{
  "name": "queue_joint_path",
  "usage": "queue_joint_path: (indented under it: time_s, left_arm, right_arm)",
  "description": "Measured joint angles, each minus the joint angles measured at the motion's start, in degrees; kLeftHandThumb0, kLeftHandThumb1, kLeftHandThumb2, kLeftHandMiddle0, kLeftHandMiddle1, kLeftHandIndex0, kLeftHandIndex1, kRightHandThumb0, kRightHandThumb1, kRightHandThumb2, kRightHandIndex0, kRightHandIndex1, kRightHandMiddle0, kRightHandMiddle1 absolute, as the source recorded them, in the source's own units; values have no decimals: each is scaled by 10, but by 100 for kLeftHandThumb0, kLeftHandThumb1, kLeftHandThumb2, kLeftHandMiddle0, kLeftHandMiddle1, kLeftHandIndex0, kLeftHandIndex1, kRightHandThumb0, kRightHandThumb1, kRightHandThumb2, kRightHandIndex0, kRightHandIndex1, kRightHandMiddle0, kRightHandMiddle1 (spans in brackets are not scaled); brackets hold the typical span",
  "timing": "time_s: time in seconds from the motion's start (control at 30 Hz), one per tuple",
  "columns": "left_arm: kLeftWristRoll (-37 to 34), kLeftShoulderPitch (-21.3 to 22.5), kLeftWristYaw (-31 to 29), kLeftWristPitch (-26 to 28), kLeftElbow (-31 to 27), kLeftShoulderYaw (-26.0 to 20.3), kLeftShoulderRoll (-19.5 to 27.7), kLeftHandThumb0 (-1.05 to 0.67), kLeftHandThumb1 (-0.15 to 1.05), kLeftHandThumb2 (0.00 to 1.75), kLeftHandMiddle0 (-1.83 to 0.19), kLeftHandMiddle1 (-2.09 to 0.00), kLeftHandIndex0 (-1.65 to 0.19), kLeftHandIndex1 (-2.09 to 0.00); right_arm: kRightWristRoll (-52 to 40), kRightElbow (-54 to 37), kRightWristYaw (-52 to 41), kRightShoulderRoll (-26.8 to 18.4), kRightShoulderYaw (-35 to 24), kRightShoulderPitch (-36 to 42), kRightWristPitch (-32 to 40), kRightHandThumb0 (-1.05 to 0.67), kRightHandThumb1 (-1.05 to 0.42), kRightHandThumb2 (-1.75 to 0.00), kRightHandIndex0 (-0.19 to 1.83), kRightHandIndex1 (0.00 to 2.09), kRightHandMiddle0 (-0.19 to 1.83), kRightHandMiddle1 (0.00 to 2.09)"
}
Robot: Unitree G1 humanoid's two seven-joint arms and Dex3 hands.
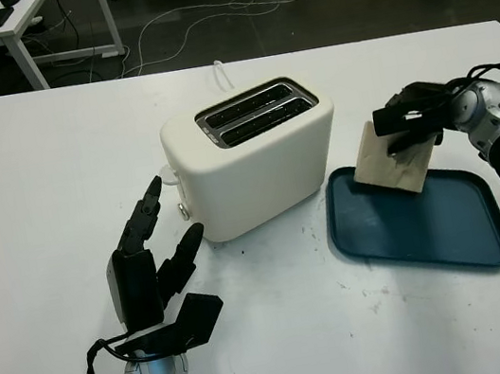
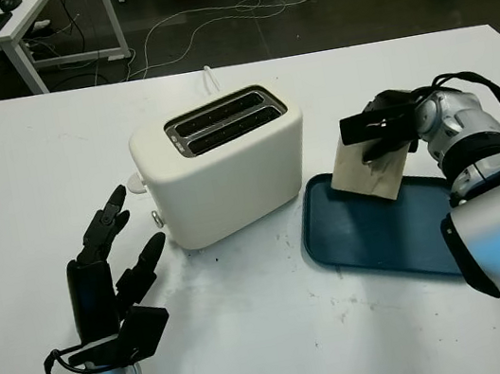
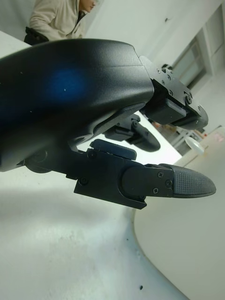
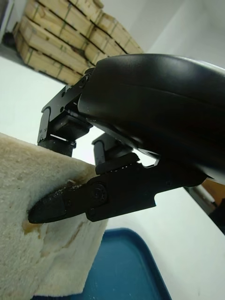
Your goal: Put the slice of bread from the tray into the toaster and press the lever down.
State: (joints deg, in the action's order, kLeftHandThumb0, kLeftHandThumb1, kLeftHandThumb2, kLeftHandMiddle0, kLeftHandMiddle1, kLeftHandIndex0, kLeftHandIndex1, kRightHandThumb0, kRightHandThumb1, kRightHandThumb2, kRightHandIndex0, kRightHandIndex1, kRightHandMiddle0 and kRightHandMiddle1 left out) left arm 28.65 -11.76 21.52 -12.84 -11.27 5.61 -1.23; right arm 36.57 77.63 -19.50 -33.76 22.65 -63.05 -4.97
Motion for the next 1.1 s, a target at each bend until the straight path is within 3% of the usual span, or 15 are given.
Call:
queue_joint_path:
  time_s: [0.4, 0.57, 0.77, 0.83, 0.87, 1.0, 1.1]
  left_arm:
    - [-1, 0, 6, 0, 1, 2, -4, -58, 92, 19, -40, -47, -48, 0]
    - [-5, 0, 7, 0, 8, 1, -4, -57, 92, 20, -40, -47, -48, 0]
    - [-6, 3, 8, -1, 18, 0, -1, -59, 92, 20, -40, -49, -47, 0]
    - [-6, 7, 8, -1, 20, 0, -1, -58, 92, 20, -40, -49, -47, 0]
    - [-5, 9, 9, -1, 22, 0, 0, -59, 92, 21, -40, -49, -47, 0]
    - [-5, 12, 9, -1, 24, 0, 1, -59, 92, 21, -39, -49, -47, 0]
    - [-5, 12, 9, -1, 24, 0, 1, -57, 92, 21, -39, -49, -47, 0]
  right_arm:
    - [-20, 0, -11, -7, -24, -7, -22, -45, -91, -2, 84, 175, 73, 175]
    - [-61, -6, -50, -15, -59, -13, -39, -55, -92, -38, 88, 175, 64, 175]
    - [-86, -19, -94, -42, -82, -25, -113, -46, -92, -39, 87, 175, 69, 175]
    - [-88, -25, -99, -56, -86, -26, -138, -61, -92, -38, 89, 175, 73, 174]
    - [-88, -27, -98, -62, -86, -28, -144, -61, -92, -36, 90, 175, 75, 171]
    - [-88, -36, -102, -80, -88, -50, -139, -44, -92, -30, 90, 175, 72, 173]
    - [-84, -52, -109, -90, -83, -73, -129, -46, -92, -29, 86, 175, 67, 173]
